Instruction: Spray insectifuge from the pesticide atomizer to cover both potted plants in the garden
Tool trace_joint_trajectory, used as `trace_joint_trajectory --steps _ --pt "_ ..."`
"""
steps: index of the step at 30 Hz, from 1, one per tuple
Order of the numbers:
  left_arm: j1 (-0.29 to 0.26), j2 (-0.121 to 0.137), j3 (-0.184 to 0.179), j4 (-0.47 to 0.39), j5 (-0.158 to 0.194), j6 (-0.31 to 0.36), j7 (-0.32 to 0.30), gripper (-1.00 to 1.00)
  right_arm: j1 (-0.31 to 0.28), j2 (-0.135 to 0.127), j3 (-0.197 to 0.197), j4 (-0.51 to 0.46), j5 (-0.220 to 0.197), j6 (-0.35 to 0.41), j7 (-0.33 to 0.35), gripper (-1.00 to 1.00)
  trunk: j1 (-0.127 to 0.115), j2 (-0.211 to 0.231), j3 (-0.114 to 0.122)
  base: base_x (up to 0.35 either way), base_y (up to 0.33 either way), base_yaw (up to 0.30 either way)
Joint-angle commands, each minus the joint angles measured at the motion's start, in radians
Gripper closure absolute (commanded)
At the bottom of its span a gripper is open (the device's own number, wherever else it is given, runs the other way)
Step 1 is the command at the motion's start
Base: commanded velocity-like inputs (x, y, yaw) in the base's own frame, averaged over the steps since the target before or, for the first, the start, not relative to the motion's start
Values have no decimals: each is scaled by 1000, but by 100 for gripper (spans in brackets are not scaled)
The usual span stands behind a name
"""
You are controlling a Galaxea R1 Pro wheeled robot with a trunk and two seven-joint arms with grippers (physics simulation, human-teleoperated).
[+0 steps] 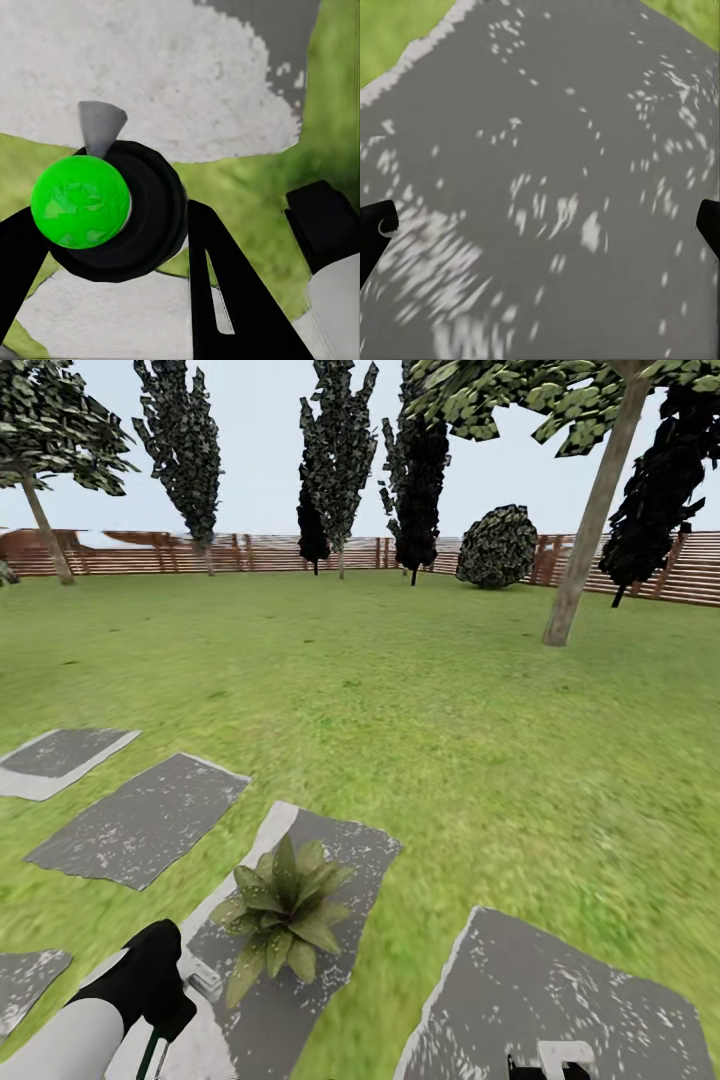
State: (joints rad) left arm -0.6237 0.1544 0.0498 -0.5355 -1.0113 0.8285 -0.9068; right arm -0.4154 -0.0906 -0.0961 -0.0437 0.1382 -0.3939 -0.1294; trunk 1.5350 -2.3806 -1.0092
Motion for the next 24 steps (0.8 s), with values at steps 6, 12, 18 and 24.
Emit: trace_joint_trajectory --steps 6,12,18,24 --pt "43 1 9 -5 -4 6 24 100 0 0 -8 1 11 -2 -2 -100 0 0 -3 -72 -242 268" --pt "45 -4 34 -12 -4 6 25 100 0 0 -8 1 11 -2 -2 -100 0 0 -5 -73 -188 269" --pt "45 -4 40 -17 -3 6 25 100 0 0 -8 1 11 -3 -2 -100 0 0 -7 -3 -266 245" --pt "45 -5 42 -19 -3 7 25 100 0 0 -8 1 11 -2 -2 -100 0 0 -7 30 -274 35"
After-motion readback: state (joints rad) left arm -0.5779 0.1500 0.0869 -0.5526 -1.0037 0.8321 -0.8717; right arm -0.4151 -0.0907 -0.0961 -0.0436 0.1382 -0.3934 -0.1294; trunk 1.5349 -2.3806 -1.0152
